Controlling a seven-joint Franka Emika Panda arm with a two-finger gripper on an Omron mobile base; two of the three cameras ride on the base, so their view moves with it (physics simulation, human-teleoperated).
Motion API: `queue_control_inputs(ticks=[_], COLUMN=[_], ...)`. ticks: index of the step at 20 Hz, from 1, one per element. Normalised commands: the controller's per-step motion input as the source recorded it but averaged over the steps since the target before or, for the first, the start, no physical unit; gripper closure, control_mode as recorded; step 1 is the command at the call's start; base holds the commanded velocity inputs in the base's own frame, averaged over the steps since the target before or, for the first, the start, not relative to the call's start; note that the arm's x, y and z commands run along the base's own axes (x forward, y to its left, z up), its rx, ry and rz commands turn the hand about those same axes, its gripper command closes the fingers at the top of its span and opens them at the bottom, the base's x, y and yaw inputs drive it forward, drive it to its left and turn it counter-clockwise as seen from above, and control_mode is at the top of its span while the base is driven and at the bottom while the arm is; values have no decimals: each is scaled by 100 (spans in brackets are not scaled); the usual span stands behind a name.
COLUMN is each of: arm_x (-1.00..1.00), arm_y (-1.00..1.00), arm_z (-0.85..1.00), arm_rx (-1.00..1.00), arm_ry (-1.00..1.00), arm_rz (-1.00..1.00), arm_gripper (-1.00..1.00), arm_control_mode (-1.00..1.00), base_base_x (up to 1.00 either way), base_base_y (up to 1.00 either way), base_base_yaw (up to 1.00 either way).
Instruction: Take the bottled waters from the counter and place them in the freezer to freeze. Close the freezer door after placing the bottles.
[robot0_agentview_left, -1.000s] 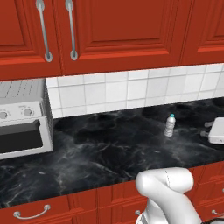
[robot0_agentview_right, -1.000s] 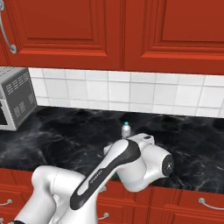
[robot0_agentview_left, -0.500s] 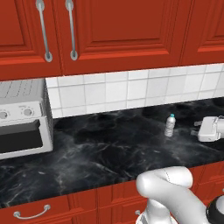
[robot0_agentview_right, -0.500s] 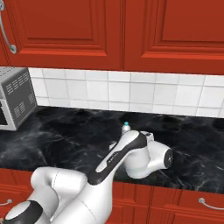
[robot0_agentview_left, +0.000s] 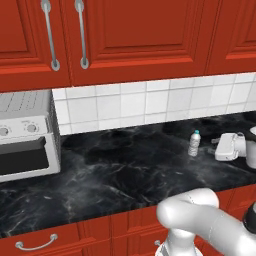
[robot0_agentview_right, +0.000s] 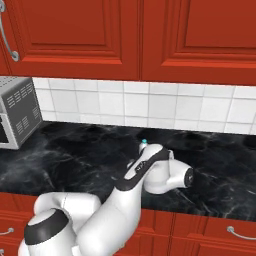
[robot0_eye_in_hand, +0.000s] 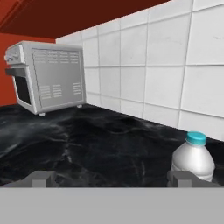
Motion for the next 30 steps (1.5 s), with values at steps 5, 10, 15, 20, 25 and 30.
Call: queue_control_inputs(ticks=[5, 10, 15, 20, 25, 30], arm_x=[42, 39, 32, 24, 25, 18], arm_y=[0, -6, -22, -18, -15, 0], arm_z=[-19, -19, -28, -15, -2, -1], arm_rx=[0, 0, 0, 0, 0, 3], arm_ry=[0, 0, 0, 0, 0, 0], arm_rz=[0, 0, 0, 0, 0, 0], arm_gripper=[-100, -100, -100, -100, -100, -100], arm_control_mode=[-100, -100, -100, -100, -100, -100], base_base_x=[0, 0, 0, 0, 0, 0], base_base_y=[0, 0, 0, 0, 0, 0], base_base_yaw=[0, 0, 0, 0, 0, 0])
